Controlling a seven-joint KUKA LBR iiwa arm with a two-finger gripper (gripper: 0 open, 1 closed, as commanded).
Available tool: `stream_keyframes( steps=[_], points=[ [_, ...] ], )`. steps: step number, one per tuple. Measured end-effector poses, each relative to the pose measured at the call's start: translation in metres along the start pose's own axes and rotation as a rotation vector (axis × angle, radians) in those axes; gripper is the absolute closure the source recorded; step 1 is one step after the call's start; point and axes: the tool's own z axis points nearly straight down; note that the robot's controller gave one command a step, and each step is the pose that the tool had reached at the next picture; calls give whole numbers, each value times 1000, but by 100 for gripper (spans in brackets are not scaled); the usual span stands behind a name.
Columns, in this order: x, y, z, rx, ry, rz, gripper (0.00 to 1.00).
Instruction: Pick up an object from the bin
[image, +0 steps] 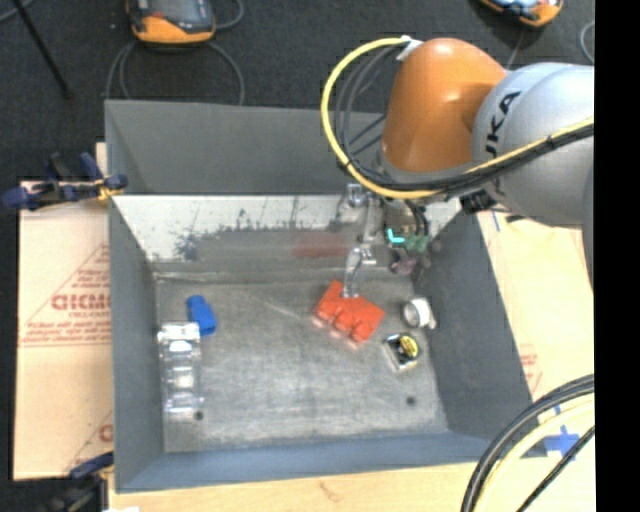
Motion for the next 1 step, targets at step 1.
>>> stream_keyframes(
  steps=[1],
  points=[
    [0,-23,145,-1,-14,-229,0]
  ],
)
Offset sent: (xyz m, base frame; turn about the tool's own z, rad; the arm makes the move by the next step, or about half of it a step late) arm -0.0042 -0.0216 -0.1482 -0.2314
